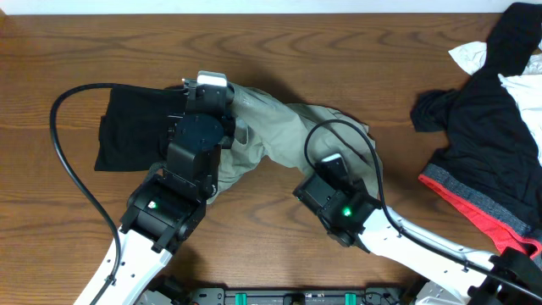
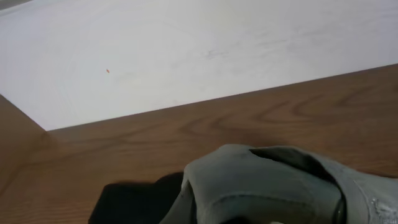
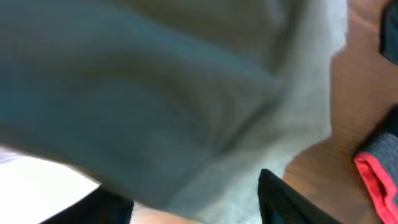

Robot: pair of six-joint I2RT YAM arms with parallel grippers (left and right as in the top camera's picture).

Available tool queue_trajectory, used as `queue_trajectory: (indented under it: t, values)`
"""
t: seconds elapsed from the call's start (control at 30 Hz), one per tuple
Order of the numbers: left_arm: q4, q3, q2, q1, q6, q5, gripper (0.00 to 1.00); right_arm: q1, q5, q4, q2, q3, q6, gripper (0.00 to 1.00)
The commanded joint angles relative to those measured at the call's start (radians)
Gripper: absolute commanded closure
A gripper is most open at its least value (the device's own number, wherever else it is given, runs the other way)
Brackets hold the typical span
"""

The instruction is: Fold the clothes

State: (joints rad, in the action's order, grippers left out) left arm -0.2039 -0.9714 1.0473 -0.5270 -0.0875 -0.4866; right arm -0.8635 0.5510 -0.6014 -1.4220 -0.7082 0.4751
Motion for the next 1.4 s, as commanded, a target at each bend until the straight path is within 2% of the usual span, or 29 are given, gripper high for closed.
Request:
queue_trajectory:
  t: [0.0, 0.1, 0.23, 0.33, 0.5, 0.6, 0.8, 1.0, 1.17, 1.37]
  values:
    - [0.012, -0.022, -0.004, 0.005, -0.016, -0.026, 0.94, -0.001, 0.104, 0.028, 0.008, 0.047, 0.096, 0.45]
    - [0.012, -0.022, -0.004, 0.005, -0.017, -0.026, 0.94, 0.006, 0.103, 0.06, 0.008, 0.073, 0.097, 0.51]
    - [0.012, -0.022, -0.004, 0.005, -0.017, -0.026, 0.94, 0.008, 0.126, 0.076, 0.008, 0.076, 0.097, 0.71]
    - [0.012, -0.022, -0.004, 0.005, -0.016, -0.026, 0.94, 0.008, 0.158, 0.093, 0.008, 0.076, 0.097, 0.99]
    - [0.012, -0.022, -0.008, 0.005, -0.017, -0.026, 0.94, 0.008, 0.182, 0.092, 0.014, 0.056, 0.097, 0.99]
    - [0.011, -0.022, -0.024, 0.005, -0.017, -0.026, 0.94, 0.009, 0.173, 0.035, 0.053, -0.016, 0.083, 0.99]
    - [0.012, -0.024, -0.089, 0.005, -0.017, -0.026, 0.94, 0.101, 0.17, -0.197, 0.199, -0.34, -0.114, 0.99]
    - [0.012, -0.026, -0.158, 0.005, -0.018, -0.019, 0.94, 0.285, 0.074, -0.298, 0.289, -0.616, -0.28, 0.99]
    - [0.012, -0.042, -0.235, 0.005, -0.051, -0.019, 0.94, 0.363, 0.073, -0.331, 0.346, -0.705, -0.363, 0.99]
    - [0.011, -0.096, -0.333, 0.004, -0.05, -0.019, 0.94, 0.369, 0.074, -0.369, 0.425, -0.748, -0.406, 0.99]
